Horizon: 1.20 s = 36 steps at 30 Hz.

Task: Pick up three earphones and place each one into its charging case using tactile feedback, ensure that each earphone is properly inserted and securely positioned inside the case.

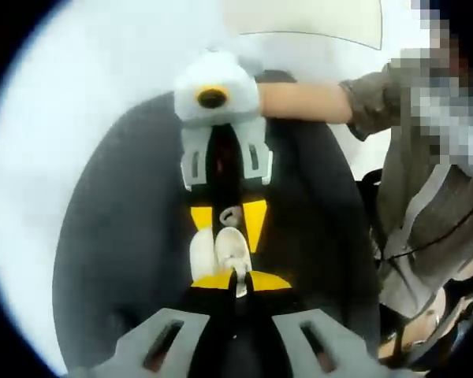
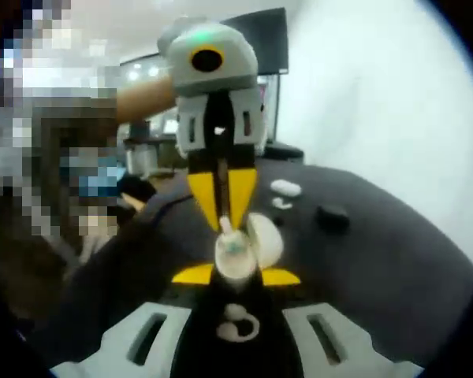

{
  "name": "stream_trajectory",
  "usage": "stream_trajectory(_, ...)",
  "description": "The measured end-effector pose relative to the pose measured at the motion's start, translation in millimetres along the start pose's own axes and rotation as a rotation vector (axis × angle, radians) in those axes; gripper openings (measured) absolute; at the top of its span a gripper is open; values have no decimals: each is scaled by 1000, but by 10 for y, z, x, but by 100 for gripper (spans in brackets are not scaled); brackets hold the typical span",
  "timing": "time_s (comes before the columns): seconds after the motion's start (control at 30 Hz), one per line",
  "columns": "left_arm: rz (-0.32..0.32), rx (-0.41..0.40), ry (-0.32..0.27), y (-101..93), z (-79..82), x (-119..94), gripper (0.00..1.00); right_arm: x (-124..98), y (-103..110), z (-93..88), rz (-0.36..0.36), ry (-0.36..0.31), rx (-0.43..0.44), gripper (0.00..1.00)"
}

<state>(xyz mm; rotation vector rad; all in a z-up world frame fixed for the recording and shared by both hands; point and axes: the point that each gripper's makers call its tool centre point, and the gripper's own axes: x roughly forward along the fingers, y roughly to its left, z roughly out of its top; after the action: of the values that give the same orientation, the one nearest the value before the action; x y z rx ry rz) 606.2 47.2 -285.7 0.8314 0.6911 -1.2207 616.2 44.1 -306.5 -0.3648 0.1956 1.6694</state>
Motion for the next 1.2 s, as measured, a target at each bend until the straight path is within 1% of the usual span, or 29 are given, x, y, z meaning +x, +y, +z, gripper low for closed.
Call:
stream_trajectory(0.03,5,0,0,14,-2,-10,7,3,2,-3,-1,1,-1,21)
stream_trajectory(0.1,12,1,0,27,3,-26,6,9,-3,-6,-1,0,2,21)
stream_trajectory(0.17,21,29,12,18,-27,-34,6,10,-3,-6,0,-1,-1,21)
stream_trajectory(0.23,30,34,12,24,-48,-43,5,13,-3,-8,0,-1,4,21)
stream_trajectory(0.33,53,34,-16,38,-40,-48,5,10,-8,-9,0,-1,6,21)
stream_trajectory(0.4,53,28,-41,10,-10,-58,5,9,-9,-10,0,-2,2,21)
stream_trajectory(0.5,57,26,-53,-24,9,-46,5,7,-10,-9,0,-1,3,21)
stream_trajectory(0.6,101,31,-44,1,16,-36,4,3,-10,-7,0,-1,3,21)
stream_trajectory(0.7,159,12,-56,57,32,-45,3,-2,-15,-7,0,0,2,21)
stream_trajectory(0.73,197,11,-48,85,19,-54,3,-4,-14,-7,-1,1,0,21)
stream_trajectory(0.77,205,19,-49,72,22,-53,4,-6,-14,-7,-1,1,0,21)
stream_trajectory(0.83,225,7,-62,66,35,-60,4,-9,-18,-7,-1,2,0,21)
stream_trajectory(0.9,273,17,-58,104,28,-93,5,-11,-16,-8,-1,3,1,21)
stream_trajectory(0.97,287,-11,-74,116,28,-141,5,-12,-15,-9,-2,4,0,21)
stream_trajectory(1.03,285,-22,-85,100,9,-177,5,-14,-14,-10,-2,4,1,21)
stream_trajectory(1.1,299,-38,-99,81,-15,-208,5,-15,-16,-12,-3,6,1,21)
stream_trajectory(1.17,310,-89,-149,47,-3,-231,4,-17,-20,-14,-3,6,6,21)
stream_trajectory(1.2,311,-110,-162,34,-9,-236,4,-17,-23,-15,-3,6,10,21)
